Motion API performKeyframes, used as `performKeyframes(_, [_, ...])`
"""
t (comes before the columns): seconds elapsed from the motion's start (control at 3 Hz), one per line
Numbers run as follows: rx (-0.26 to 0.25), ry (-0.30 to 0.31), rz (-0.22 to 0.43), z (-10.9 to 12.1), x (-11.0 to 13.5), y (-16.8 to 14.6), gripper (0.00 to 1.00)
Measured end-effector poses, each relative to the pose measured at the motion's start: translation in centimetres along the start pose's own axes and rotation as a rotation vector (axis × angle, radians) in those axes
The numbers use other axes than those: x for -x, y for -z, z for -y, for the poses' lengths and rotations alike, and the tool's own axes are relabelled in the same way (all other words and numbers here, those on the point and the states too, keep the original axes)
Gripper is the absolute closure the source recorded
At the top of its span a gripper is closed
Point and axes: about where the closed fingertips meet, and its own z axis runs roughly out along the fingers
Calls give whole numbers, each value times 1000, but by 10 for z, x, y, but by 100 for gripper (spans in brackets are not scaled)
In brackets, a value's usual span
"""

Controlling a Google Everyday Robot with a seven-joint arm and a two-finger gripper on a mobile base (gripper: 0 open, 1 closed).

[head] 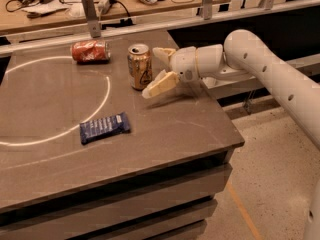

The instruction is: Pick orange can

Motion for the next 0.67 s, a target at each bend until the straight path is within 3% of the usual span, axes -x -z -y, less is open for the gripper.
performKeyframes(0.33, [39, 11, 22, -2, 3, -18, 16])
performKeyframes(0.67, [64, 18, 32, -6, 2, -24, 39])
